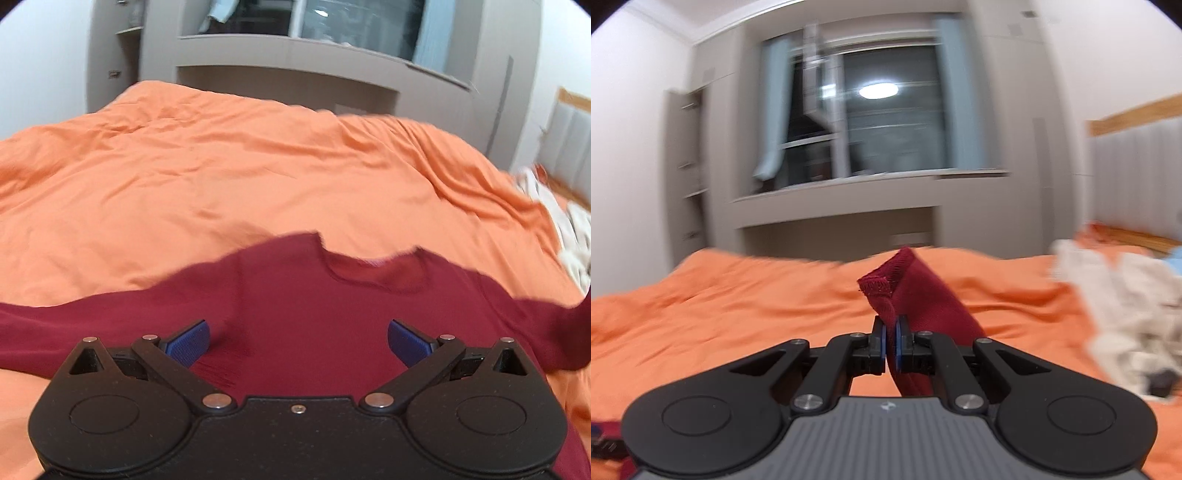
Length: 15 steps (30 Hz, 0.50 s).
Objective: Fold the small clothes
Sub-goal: 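Lift the sleeve with the right tool and lay it across the body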
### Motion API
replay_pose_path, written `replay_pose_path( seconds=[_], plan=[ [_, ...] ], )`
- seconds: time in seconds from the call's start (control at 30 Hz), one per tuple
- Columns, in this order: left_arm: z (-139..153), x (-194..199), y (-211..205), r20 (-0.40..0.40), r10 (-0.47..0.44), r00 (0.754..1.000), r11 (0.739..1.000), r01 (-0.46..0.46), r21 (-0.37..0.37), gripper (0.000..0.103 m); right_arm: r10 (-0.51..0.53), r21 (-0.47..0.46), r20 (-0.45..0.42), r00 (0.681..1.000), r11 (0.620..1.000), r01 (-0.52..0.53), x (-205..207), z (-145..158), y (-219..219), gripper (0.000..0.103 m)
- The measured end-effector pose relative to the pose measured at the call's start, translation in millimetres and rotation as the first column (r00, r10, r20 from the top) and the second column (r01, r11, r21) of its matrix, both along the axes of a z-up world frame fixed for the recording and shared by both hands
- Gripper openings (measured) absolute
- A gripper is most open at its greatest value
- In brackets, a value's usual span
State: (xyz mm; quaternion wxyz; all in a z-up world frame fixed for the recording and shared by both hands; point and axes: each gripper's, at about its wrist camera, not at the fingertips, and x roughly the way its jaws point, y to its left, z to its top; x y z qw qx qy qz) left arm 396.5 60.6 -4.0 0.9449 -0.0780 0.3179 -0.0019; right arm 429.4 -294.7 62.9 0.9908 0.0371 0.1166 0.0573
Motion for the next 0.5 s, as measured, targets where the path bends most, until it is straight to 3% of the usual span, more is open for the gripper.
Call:
replay_pose_path(
  seconds=[0.13, 0.27, 0.5],
  plan=[
    [3.1, -2.1, 28.2, 0.019, 0.079, 0.997, 0.996, -0.078, -0.041, 0.103, 0.151, -0.073, -0.07, 0.986, 0.985, -0.156, 4.9, -31.9, 68.6, 0.006],
    [4.1, -2.0, 53.4, 0.032, 0.142, 0.989, 0.985, -0.138, -0.105, 0.103, 0.263, -0.113, -0.192, 0.946, 0.951, -0.287, 8.9, -73.4, 117.1, 0.005],
    [-2.6, 0.9, 75.8, 0.023, 0.168, 0.986, 0.974, -0.162, -0.16, 0.103, 0.325, -0.185, -0.337, 0.884, 0.897, -0.4, -9.7, -117.6, 164.5, 0.007]
  ],
)
